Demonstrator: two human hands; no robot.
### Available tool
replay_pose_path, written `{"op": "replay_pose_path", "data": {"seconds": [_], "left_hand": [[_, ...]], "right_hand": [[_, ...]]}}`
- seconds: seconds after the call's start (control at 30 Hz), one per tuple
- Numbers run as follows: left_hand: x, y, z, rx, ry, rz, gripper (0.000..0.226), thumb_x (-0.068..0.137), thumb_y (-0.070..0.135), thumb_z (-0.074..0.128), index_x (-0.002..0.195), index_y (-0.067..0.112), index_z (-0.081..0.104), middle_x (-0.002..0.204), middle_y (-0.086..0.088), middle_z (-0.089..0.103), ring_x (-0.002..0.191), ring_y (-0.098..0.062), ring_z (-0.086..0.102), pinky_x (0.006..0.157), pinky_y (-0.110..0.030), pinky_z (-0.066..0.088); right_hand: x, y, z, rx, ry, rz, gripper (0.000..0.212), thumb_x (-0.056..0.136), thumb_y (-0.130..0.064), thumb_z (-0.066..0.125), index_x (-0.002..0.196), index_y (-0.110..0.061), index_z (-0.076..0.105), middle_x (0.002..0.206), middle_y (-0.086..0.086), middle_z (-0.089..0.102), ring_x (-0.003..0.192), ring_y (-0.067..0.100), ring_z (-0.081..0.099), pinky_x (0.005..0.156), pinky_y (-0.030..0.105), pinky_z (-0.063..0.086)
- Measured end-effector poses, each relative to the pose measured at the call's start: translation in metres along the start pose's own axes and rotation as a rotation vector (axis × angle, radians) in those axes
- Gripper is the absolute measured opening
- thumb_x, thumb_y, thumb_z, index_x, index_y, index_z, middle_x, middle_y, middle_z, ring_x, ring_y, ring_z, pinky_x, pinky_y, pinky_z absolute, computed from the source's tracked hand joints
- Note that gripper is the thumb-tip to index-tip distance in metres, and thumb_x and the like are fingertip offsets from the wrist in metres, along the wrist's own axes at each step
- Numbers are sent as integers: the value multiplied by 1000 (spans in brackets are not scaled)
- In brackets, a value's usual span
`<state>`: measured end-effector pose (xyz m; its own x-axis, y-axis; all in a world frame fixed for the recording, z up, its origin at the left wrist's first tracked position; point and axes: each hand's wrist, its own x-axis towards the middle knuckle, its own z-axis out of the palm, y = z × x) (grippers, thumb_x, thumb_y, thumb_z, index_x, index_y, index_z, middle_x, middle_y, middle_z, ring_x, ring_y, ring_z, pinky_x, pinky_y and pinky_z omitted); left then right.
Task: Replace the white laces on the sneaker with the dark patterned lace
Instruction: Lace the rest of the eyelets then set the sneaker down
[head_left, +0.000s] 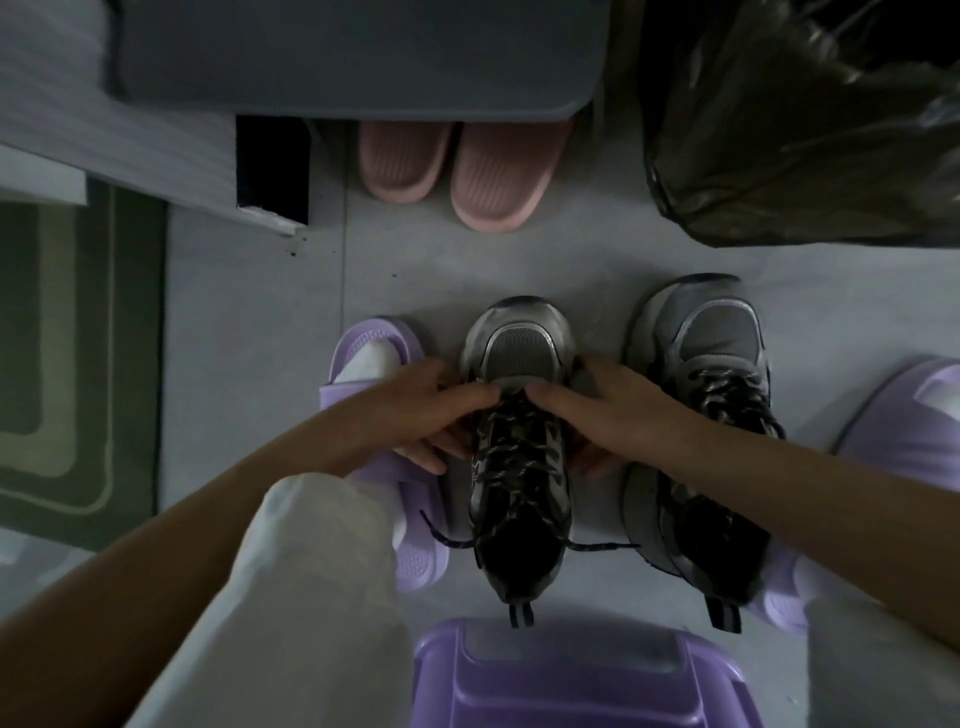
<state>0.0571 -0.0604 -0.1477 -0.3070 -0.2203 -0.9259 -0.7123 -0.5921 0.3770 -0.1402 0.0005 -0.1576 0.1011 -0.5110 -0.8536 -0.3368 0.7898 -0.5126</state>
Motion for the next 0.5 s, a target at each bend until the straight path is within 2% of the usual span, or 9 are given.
{"op": "replay_pose_path", "data": {"seconds": [0.03,0.1,0.17,0.23,0.27,0.3,0.37,0.43,0.5], "left_hand": [[4,1,3,35,47,25,25,77,49,66,82,25,67,74,4,74,70,-15,72,49,-27,53],[7,5,7,181,142,113,18,72,50,65,72,32,67,61,4,70,59,-12,70,44,-26,52],[10,2,5,363,219,184,23,73,45,60,70,22,63,58,-2,68,56,-18,69,47,-34,56],[10,-2,0,560,368,197,20,78,28,55,69,11,56,64,-7,70,65,-25,69,69,-42,56],[7,-3,-2,542,390,194,16,79,25,53,71,11,56,66,-7,70,68,-25,70,70,-42,56],[3,-2,-1,470,366,218,17,78,29,51,74,14,57,66,-6,70,67,-22,70,64,-41,58],[-7,3,7,359,263,234,25,73,46,46,78,25,58,66,2,68,60,-11,69,50,-30,56],[-12,9,14,557,155,239,31,70,59,47,73,30,57,59,9,65,47,0,60,44,-21,48],[-13,7,17,734,85,229,34,70,58,53,64,24,54,49,6,59,42,-2,54,44,-20,40]], "right_hand": [[3,0,1,-162,51,-52,58,65,-66,55,92,-15,59,81,4,68,62,16,67,50,20,49],[8,-3,2,-343,118,-140,44,72,-57,57,72,-13,56,63,0,61,50,5,57,37,10,33],[9,-5,0,-398,107,-173,41,78,-46,58,59,-10,49,52,0,53,45,6,52,34,12,29],[8,-2,-4,-387,80,-171,38,82,-41,56,68,-6,51,61,6,57,62,20,61,49,23,43],[4,-1,-6,-343,55,-154,39,82,-44,55,77,-6,53,71,9,61,73,26,63,59,28,48],[-2,0,-7,-254,8,-110,45,79,-51,56,86,-8,54,80,10,64,80,29,66,68,33,52],[-20,-3,-7,1,-126,19,52,64,-67,58,97,-27,55,87,5,69,74,23,70,67,40,59],[-32,-3,-3,1,-189,17,56,54,-70,58,100,-38,48,87,0,68,68,17,71,62,41,60],[-36,0,2,-152,-143,-17,75,57,-67,60,116,-27,37,93,0,66,75,17,68,69,36,59]]}}
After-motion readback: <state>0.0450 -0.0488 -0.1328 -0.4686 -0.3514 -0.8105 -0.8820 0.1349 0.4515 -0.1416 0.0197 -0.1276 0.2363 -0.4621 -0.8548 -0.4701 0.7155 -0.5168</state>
